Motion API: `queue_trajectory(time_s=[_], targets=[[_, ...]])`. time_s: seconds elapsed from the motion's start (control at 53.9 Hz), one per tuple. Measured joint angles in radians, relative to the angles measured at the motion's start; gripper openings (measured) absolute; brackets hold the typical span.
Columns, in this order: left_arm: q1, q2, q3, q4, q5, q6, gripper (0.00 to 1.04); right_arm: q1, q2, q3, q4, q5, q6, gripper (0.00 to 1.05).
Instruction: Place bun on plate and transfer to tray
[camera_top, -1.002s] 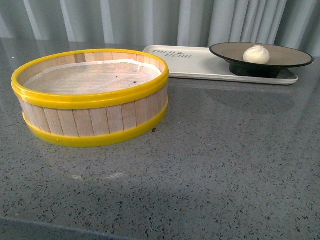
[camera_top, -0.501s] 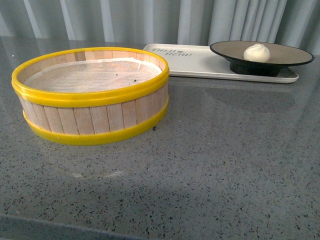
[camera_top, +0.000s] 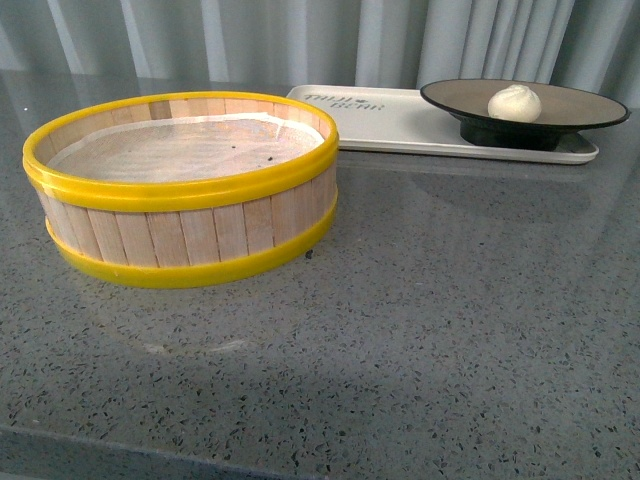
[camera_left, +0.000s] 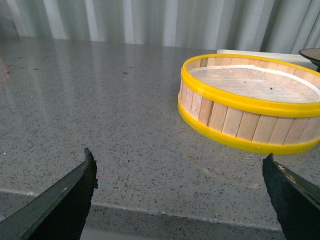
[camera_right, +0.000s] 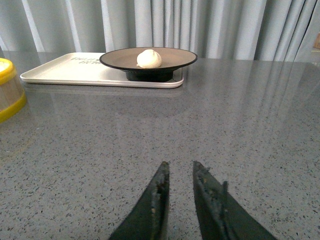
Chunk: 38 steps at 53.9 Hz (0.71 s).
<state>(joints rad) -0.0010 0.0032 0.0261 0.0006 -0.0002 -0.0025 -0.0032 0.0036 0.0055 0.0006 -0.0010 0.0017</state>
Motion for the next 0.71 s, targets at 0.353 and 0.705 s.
queue_trajectory(time_s=[0.353, 0.705], targets=[[0.0, 0.0, 0.0, 0.0, 0.0, 0.0, 0.98, 0.0, 0.0, 0.0, 0.0, 0.0, 0.0, 0.89], [0.0, 0.0, 0.0, 0.0, 0.0, 0.0, 0.98, 0.0, 0.0, 0.0, 0.0, 0.0, 0.001, 0.96]])
